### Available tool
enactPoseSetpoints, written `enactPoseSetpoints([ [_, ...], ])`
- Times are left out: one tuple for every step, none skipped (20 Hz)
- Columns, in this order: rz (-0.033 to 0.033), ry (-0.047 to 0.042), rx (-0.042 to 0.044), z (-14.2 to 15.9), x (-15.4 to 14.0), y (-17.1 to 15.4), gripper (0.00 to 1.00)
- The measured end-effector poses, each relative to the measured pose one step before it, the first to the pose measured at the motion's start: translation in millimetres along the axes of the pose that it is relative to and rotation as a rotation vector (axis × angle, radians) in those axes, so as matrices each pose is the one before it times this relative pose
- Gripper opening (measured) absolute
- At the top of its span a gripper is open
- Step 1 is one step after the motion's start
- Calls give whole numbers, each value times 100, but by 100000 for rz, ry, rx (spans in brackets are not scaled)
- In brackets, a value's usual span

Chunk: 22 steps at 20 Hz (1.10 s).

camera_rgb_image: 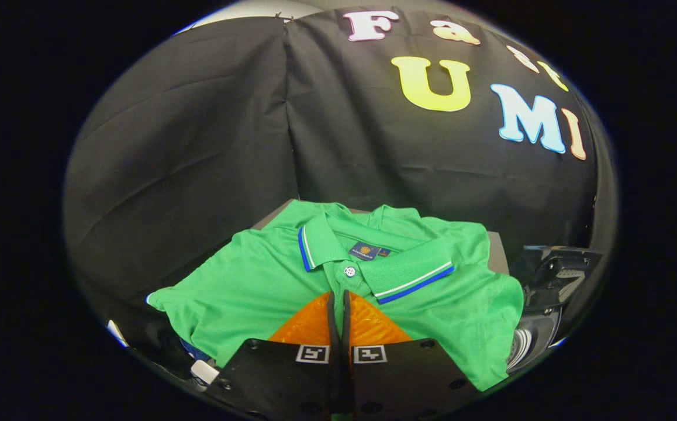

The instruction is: Put the clothes into the washing machine and then close the washing machine lid.

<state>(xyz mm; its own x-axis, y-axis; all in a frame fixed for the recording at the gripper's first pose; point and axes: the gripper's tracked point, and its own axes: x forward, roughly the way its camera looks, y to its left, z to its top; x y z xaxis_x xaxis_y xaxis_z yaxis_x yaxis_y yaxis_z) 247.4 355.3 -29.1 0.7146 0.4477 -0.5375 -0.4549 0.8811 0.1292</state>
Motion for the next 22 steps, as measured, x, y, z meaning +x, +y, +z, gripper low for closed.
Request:
enactPoseSetpoints([
  [931,-2690,783,465,-536,-88,1],
  [999,-1011,629,369,-513,-32,1],
  [1451,-2683,1036,732,-544,51,1],
  [1089,-2109,339,680,-393,-75,1],
  [1282,-24,-1132,456,-526,-44,1],
  [534,-1747,-995,616,-560,-154,1],
  [282,-1715,-461,311,-423,-235,1],
  [580,-605,-450,248,-574,-249,1],
  [702,-676,-212,252,-377,-246,2],
  [-23,-1283,192,352,-512,-452,1],
  [136,-123,-101,96,-514,-493,1],
  [-222,-643,143,147,-533,-538,1],
  [-546,-430,302,87,-381,-591,1],
  [-182,-393,582,-2,-429,-647,1],
  [-631,-826,1087,107,-554,-790,1],
  [-587,-113,859,114,-458,-773,1],
  [-746,-499,880,41,-486,-766,1],
  [-791,-351,746,32,-412,-781,1],
  [-950,-633,623,146,-522,-952,1],
  [-984,-579,603,180,-437,-835,1],
  [-890,-271,575,42,-365,-740,1],
  [-801,-91,714,-106,-411,-784,1],
])
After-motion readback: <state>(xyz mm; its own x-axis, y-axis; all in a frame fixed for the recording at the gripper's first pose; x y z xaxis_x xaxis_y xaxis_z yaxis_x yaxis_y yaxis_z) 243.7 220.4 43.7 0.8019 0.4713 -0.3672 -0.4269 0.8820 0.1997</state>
